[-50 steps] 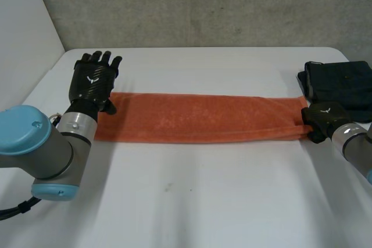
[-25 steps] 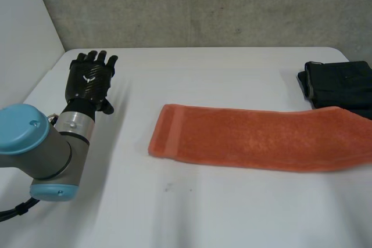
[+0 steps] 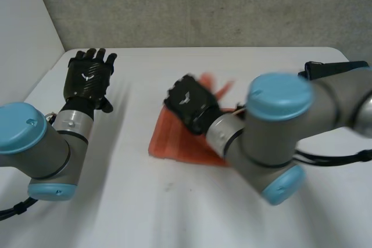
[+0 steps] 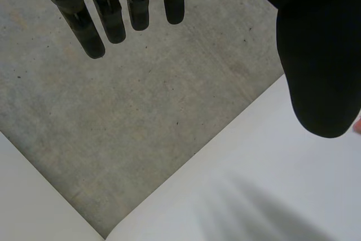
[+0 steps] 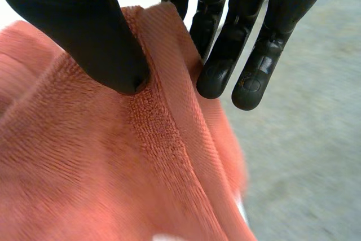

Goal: Fold the laundry.

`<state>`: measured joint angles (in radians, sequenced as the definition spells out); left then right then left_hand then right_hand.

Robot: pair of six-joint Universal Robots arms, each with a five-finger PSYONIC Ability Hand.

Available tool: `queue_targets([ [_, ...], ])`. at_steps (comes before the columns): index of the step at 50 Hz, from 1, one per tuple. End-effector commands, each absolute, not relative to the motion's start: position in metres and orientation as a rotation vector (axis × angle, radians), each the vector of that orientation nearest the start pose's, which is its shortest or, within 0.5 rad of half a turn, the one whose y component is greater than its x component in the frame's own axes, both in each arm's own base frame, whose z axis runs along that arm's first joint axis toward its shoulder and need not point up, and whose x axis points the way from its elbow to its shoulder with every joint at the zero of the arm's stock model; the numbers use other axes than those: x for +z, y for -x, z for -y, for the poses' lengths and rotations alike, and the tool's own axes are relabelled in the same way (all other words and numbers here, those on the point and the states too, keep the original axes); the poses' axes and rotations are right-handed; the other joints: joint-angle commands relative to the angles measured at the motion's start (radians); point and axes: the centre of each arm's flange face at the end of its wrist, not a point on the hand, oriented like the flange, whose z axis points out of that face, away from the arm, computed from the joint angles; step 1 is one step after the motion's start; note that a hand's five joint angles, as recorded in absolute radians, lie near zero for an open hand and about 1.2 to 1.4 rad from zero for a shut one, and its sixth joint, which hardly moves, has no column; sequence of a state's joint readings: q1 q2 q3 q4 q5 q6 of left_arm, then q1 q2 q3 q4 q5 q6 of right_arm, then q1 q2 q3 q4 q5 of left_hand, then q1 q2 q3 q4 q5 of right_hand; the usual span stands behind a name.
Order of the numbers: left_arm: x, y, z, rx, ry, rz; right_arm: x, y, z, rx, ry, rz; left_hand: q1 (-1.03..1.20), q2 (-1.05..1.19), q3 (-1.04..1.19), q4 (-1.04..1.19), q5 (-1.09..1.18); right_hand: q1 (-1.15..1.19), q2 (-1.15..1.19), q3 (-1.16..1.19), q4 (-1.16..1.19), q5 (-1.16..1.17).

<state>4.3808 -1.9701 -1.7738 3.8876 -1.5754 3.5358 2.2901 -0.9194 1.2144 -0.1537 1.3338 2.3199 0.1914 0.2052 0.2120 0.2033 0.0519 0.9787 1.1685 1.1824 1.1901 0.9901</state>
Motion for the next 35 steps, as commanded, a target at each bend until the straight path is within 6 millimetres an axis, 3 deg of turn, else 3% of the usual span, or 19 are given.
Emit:
queue_targets([
  [1, 0.178, 0.246, 0.308, -2.32, -0.727, -1.913, 0.151, -0.409, 0.219, -1.884, 1.783, -1.511, -0.017, -0.031, -0.038, -0.029, -0.052, -0.676, -0.866, -0.88, -0.888, -0.862],
  [2, 0.178, 0.247, 0.308, -2.321, -0.733, -1.915, 0.156, -0.405, 0.22, -1.896, 1.75, -1.54, -0.017, -0.031, -0.038, -0.029, -0.052, -0.804, -0.994, -1.008, -1.016, -0.99],
  [5, 0.179, 0.256, 0.301, -2.343, -0.766, -1.912, 0.17, -0.4, 0.222, -1.915, 1.666, -1.603, -0.017, -0.031, -0.038, -0.029, -0.052, -0.804, -0.994, -1.008, -1.016, -0.99],
  [8, 0.181, 0.266, 0.296, -2.368, -0.801, -1.904, 0.192, -0.373, 0.238, -1.911, 1.455, -1.796, -0.017, -0.031, -0.038, -0.029, -0.052, -0.804, -0.994, -1.008, -1.016, -0.99],
  [9, 0.182, 0.268, 0.294, -2.377, -0.809, -1.898, 0.197, -0.347, 0.252, -1.876, 1.339, -1.936, -0.017, -0.031, -0.038, -0.029, -0.052, -0.804, -0.994, -1.008, -1.016, -0.99],
  [11, 0.187, 0.278, 0.29, -2.41, -0.839, -1.882, 0.199, -0.322, 0.261, -1.82, 1.239, -2.053, -0.017, -0.031, -0.038, -0.029, -0.052, -0.804, -0.994, -1.008, -1.016, -0.99],
  [13, 0.191, 0.286, 0.285, -2.444, -0.867, -1.866, 0.194, -0.29, 0.267, -1.728, 1.11, -2.194, -0.017, -0.031, -0.038, -0.029, -0.052, -0.804, -0.994, -1.008, -1.016, -0.99],
  [17, 0.2, 0.311, 0.267, -2.512, -0.98, -1.844, 0.167, -0.257, 0.261, -1.572, 1.038, -2.334, -0.017, -0.031, -0.038, -0.029, -0.052, -0.804, -0.994, -1.008, -1.016, -0.99],
  [22, 0.193, 0.333, 0.257, -2.499, -1.088, -1.89, 0.141, -0.231, 0.263, -1.522, 0.972, -2.399, -0.017, -0.031, -0.038, -0.029, -0.052, -0.783, -0.973, -0.987, -0.994, -0.969],
  [27, 0.18, 0.344, 0.252, -2.442, -1.154, -1.956, 0.128, -0.217, 0.273, -1.566, 0.932, -2.421, -0.017, -0.031, -0.038, -0.029, -0.052, -0.217, -0.406, -0.42, -0.428, -0.403],
  [28, 0.179, 0.344, 0.252, -2.435, -1.157, -1.963, 0.122, -0.216, 0.276, -1.561, 0.944, -2.433, -0.017, -0.031, -0.038, -0.029, -0.052, 0.116, -0.074, -0.088, -0.096, -0.07],
  [30, 0.177, 0.342, 0.251, -2.415, -1.158, -1.981, 0.117, -0.215, 0.279, -1.552, 0.962, -2.452, -0.017, -0.031, -0.038, -0.029, -0.052, 0.416, 0.226, 0.212, 0.205, 0.23],
  [34, 0.179, 0.339, 0.25, -2.403, -1.158, -1.987, 0.125, -0.214, 0.292, -1.664, 1.051, -2.457, -0.017, -0.031, -0.038, -0.029, -0.052, 0.418, 0.228, 0.214, 0.206, 0.232],
  [35, 0.187, 0.333, 0.249, -2.404, -1.139, -1.99, 0.136, -0.213, 0.3, -1.744, 1.081, -2.456, -0.017, -0.031, -0.038, -0.029, -0.052, 0.418, 0.228, 0.214, 0.206, 0.232],
])
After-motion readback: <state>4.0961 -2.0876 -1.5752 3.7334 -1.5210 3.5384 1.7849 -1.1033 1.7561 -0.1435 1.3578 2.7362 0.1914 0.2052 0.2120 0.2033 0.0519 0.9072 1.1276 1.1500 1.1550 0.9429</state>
